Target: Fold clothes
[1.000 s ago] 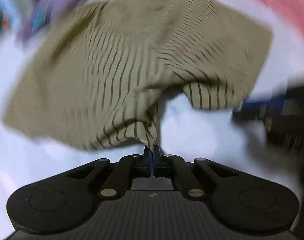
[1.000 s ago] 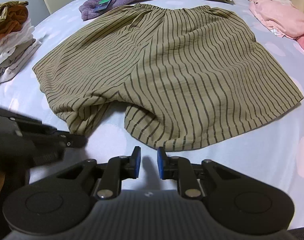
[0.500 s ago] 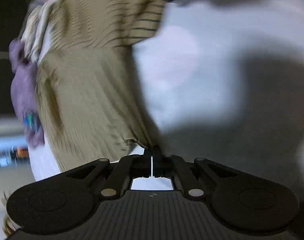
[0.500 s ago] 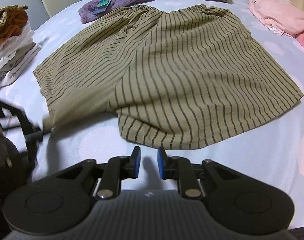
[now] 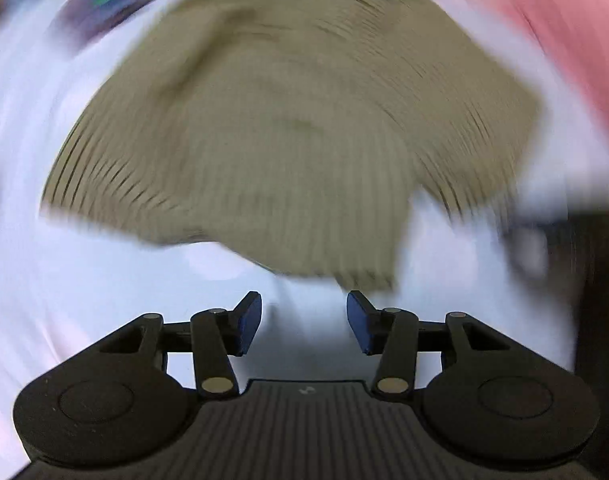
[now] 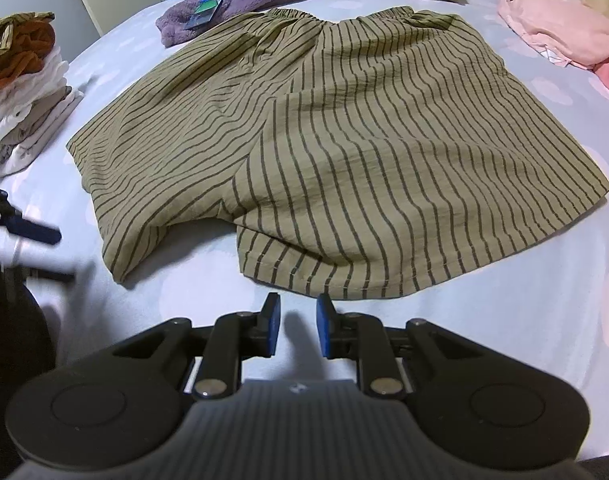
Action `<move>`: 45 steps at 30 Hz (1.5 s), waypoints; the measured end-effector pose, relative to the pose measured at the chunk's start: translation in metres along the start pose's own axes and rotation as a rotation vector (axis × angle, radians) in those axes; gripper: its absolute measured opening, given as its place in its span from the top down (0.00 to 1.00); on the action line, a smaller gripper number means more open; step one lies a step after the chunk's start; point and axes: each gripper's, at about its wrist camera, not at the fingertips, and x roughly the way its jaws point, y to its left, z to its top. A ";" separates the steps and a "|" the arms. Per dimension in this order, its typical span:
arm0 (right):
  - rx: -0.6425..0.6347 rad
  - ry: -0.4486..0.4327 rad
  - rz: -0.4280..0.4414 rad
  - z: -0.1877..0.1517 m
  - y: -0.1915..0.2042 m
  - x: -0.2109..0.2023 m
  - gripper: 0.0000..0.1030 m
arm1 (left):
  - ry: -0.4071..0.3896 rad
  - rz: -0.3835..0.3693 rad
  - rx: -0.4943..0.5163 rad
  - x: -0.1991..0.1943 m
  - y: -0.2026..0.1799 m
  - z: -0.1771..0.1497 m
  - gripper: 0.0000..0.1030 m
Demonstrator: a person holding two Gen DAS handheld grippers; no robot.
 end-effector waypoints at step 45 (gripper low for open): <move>0.065 -0.045 0.079 0.007 -0.012 -0.003 0.76 | -0.084 0.084 -0.113 -0.023 0.060 0.052 0.82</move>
